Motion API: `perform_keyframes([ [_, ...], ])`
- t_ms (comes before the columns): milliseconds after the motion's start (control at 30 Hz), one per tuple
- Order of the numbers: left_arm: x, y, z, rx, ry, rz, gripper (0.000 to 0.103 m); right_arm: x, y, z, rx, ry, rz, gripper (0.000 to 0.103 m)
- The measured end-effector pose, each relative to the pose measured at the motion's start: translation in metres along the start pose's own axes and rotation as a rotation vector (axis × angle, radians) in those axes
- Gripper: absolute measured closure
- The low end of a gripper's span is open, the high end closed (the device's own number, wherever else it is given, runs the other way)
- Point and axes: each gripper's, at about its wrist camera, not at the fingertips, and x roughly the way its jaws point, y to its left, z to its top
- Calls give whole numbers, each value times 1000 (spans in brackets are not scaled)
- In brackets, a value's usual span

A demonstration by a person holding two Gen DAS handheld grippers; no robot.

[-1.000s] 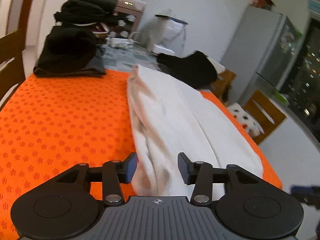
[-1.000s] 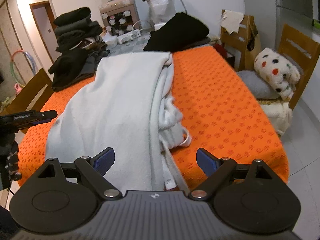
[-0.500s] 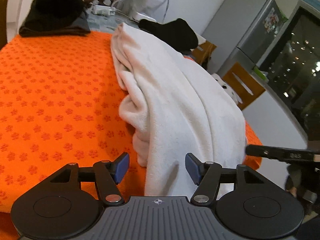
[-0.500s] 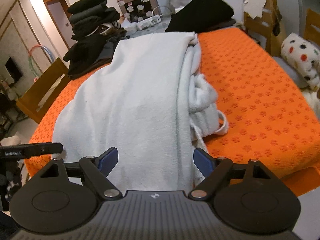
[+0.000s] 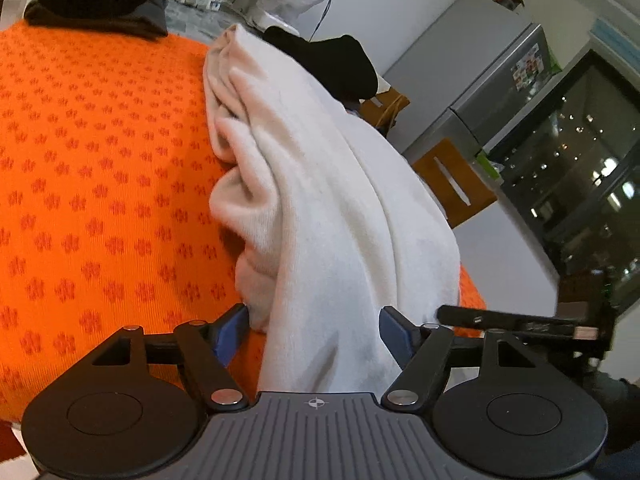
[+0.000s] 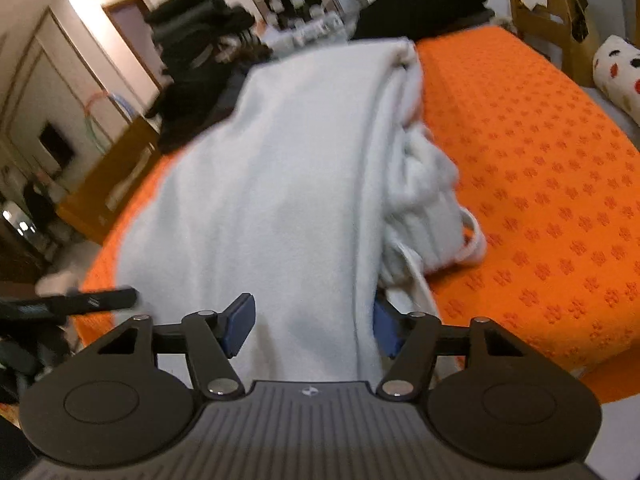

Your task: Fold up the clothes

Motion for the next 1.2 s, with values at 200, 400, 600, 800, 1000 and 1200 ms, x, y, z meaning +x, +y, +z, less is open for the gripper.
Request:
perform_keyframes([
  [200, 1, -10, -14, 42, 38, -9, 29, -5, -2, -11, -17, -7, 107, 29],
  [400, 6, -20, -22, 98, 66, 11, 29, 1, -3, -20, -61, 19, 135, 25],
  [600, 2, -16, -12, 87, 56, -3, 29, -18, -5, -14, 69, 24, 178, 89],
  [800, -13, -4, -8, -28, -21, -62, 19, -54, 4, 10, 253, 24, 229, 90],
  [1000, -3, 17, -18, -233, -85, -154, 13, -80, 23, 49, 384, 21, 306, 90],
  [1200, 7, 20, -36, -339, -142, -229, 13, -91, 33, 73, 453, 44, 324, 90],
])
